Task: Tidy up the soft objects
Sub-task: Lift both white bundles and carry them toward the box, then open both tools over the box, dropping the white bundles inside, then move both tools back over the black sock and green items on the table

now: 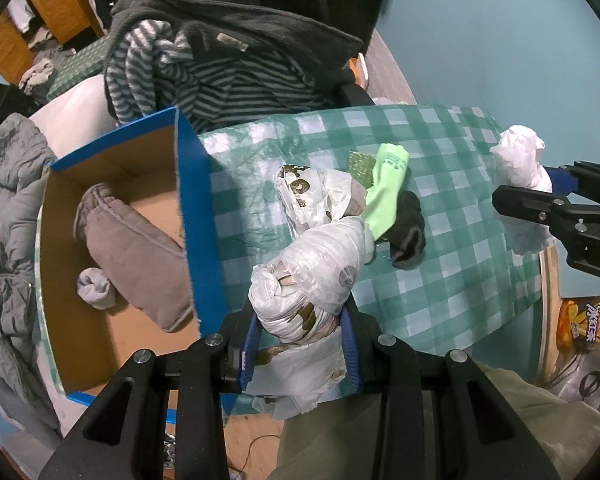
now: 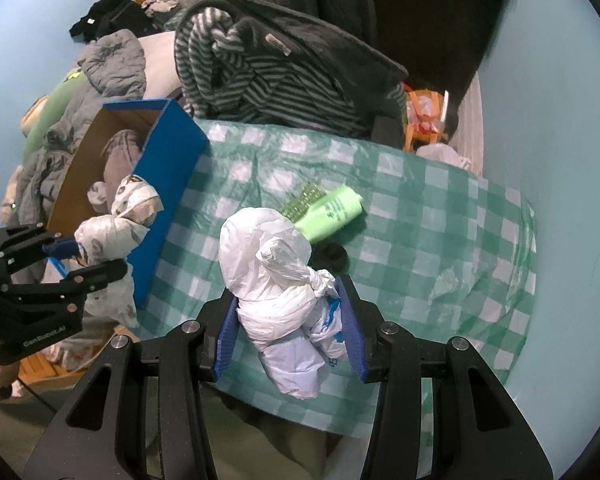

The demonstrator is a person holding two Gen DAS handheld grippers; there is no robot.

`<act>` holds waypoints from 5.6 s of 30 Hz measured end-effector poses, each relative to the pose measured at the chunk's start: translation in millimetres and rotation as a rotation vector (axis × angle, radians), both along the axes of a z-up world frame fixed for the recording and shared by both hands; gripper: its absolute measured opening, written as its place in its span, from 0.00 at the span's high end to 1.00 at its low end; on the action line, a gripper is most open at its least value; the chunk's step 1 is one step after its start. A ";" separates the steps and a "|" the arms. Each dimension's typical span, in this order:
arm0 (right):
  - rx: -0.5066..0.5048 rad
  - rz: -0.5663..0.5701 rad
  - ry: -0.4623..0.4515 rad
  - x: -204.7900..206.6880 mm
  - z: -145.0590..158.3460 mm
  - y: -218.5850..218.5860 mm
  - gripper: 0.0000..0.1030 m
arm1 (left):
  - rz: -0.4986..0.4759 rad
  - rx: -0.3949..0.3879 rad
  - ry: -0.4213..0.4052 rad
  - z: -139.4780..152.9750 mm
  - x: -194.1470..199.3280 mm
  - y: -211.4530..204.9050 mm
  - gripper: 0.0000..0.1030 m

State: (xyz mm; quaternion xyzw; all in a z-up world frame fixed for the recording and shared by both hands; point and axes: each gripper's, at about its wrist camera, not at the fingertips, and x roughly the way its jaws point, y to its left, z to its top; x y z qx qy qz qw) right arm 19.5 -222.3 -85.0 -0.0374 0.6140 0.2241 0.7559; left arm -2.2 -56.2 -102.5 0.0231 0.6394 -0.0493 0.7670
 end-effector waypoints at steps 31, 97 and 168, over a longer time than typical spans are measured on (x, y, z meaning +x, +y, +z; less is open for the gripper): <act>0.050 0.191 -0.013 31.7 25.2 136.2 0.56 | 0.179 0.010 -0.037 23.1 5.7 115.8 0.65; 0.000 0.279 0.061 50.3 -17.2 268.1 0.31 | 0.378 0.053 -0.015 -4.8 -2.4 199.8 0.36; -0.041 -0.127 0.297 35.4 -138.3 0.6 0.31 | -0.066 -0.021 0.089 -88.3 42.1 -32.7 0.35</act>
